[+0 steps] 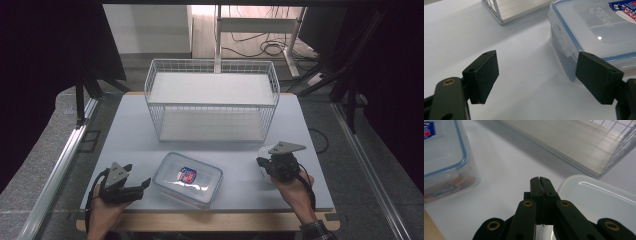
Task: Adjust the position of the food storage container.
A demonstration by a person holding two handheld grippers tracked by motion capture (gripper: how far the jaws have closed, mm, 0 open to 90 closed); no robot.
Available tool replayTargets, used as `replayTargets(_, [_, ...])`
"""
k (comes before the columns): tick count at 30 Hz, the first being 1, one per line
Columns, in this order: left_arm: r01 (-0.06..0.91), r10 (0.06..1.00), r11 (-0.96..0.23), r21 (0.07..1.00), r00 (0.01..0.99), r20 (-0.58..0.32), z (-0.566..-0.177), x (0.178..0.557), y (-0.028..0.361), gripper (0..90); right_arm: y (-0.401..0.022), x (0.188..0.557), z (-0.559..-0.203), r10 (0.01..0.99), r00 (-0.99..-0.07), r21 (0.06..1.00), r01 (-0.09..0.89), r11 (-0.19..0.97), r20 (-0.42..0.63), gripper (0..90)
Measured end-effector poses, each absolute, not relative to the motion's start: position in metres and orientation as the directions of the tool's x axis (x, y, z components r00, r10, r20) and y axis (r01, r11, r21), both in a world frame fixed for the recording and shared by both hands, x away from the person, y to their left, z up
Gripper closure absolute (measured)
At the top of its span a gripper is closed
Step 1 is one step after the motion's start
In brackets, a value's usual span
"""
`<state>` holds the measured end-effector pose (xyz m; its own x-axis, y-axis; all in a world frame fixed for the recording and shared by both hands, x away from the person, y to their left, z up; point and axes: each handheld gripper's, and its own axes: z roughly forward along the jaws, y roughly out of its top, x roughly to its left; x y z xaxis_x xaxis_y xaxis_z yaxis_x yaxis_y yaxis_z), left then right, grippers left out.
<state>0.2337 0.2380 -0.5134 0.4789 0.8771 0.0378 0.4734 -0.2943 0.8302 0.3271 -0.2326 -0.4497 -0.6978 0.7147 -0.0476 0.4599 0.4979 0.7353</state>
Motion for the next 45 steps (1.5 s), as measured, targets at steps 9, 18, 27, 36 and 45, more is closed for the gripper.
replayTargets(9, [0.48, 0.882, -0.262, 0.837, 0.471, 0.006, -0.514, 0.235, 0.243, 18.8, -0.221, 0.338, -0.466, 0.721, -0.692, 0.68, 0.507, 0.529, -0.045, 90.0])
replayTargets(18, [0.483, 0.878, -0.263, 0.835, 0.479, 0.0, -0.516, 0.236, 0.241, 19.2, -0.232, 0.348, -0.472, 0.755, -0.654, 0.686, 0.529, 0.5, -0.047, 90.0])
replayTargets(27, [0.498, 0.872, -0.268, 0.825, 0.489, -0.011, -0.518, 0.239, 0.239, 21.1, -0.255, 0.364, -0.471, 0.816, -0.576, 0.704, 0.567, 0.428, -0.032, 90.0])
replayTargets(36, [0.528, 0.872, -0.255, 0.81, 0.487, -0.043, -0.52, 0.241, 0.24, 31.0, -0.274, 0.37, -0.47, 0.851, -0.524, 0.716, 0.586, 0.378, -0.02, 89.9])
replayTargets(45, [0.649, 0.841, -0.286, 0.705, 0.523, -0.14, -0.524, 0.247, 0.229, 81.8, -0.252, 0.345, -0.465, 0.76, -0.65, 0.734, 0.522, 0.434, 0.013, 89.8])
